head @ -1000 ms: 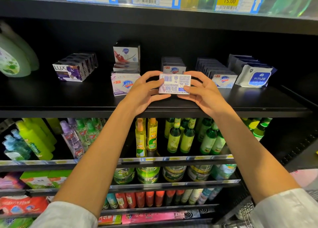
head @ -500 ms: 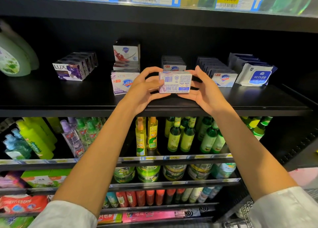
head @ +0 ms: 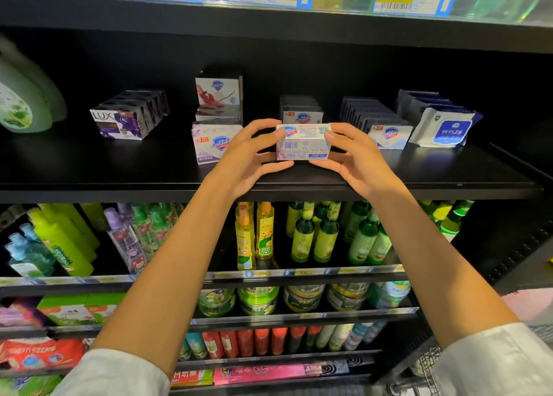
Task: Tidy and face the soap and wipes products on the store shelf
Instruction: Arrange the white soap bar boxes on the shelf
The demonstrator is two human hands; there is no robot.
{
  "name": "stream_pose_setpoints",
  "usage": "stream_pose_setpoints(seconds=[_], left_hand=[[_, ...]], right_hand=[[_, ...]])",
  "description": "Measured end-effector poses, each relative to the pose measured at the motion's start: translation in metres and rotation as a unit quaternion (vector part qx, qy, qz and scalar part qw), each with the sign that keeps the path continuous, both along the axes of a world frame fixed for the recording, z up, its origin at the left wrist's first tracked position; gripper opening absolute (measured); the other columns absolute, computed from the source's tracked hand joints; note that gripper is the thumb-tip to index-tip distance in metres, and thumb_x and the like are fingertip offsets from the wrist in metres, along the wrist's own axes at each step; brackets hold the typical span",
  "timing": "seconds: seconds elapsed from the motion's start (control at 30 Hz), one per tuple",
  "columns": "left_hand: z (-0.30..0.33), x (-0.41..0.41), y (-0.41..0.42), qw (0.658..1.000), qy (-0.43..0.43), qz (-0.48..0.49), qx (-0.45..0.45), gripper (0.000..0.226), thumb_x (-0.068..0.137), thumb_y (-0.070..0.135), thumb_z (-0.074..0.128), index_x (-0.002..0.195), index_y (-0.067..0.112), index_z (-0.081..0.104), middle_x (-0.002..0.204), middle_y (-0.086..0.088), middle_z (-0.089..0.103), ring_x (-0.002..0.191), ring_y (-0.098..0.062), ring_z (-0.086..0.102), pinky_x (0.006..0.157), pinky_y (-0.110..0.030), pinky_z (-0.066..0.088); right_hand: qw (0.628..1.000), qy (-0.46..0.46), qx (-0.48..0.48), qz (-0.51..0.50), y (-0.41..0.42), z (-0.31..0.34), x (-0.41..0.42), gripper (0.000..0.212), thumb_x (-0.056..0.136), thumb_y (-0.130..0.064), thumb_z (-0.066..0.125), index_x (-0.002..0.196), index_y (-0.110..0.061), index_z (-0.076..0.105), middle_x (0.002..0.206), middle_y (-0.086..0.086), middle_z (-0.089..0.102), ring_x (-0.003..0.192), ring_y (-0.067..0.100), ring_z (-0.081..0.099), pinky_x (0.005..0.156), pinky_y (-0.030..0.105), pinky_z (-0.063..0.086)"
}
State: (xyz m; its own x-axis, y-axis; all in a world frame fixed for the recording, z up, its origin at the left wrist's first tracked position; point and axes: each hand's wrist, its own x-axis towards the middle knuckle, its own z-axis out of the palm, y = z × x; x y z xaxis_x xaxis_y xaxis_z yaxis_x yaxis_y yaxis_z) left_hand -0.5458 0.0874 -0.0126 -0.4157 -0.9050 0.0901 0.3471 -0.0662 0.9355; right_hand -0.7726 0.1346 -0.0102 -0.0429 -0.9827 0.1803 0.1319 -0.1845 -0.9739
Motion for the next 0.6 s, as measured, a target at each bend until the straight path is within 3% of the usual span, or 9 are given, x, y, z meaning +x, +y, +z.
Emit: stream_pose_setpoints(seconds=[0.23,0.6], left_hand=[[-0.0001,-0.0027,-0.0016,0.999,-0.009,0.019,0.026,0.035,0.094,0.006,0.074,0.128,0.000,0.066,0.128,-0.016,0.072,0.118,-0.034,0.070,0.098,-0.052,0.060],[-0.0035,0.0013,-0.0029,0.999,-0.024,0.016,-0.029,0.037,0.091,-0.002,0.073,0.128,0.003,0.069,0.130,-0.017,0.069,0.124,-0.030,0.067,0.101,-0.049,0.059]], right_hand=[[1.000,0.012,0.000,0.014,0.0005,-0.0015,-0.0029,0.037,0.103,-0.011,0.062,0.140,-0.003,0.057,0.134,0.015,0.068,0.124,0.032,0.068,0.104,0.051,0.056],[1.000,-0.016,0.008,0.019,0.0007,0.0012,0.0012,0.034,0.106,-0.021,0.062,0.134,-0.002,0.064,0.129,0.017,0.071,0.124,0.029,0.068,0.103,0.048,0.057]])
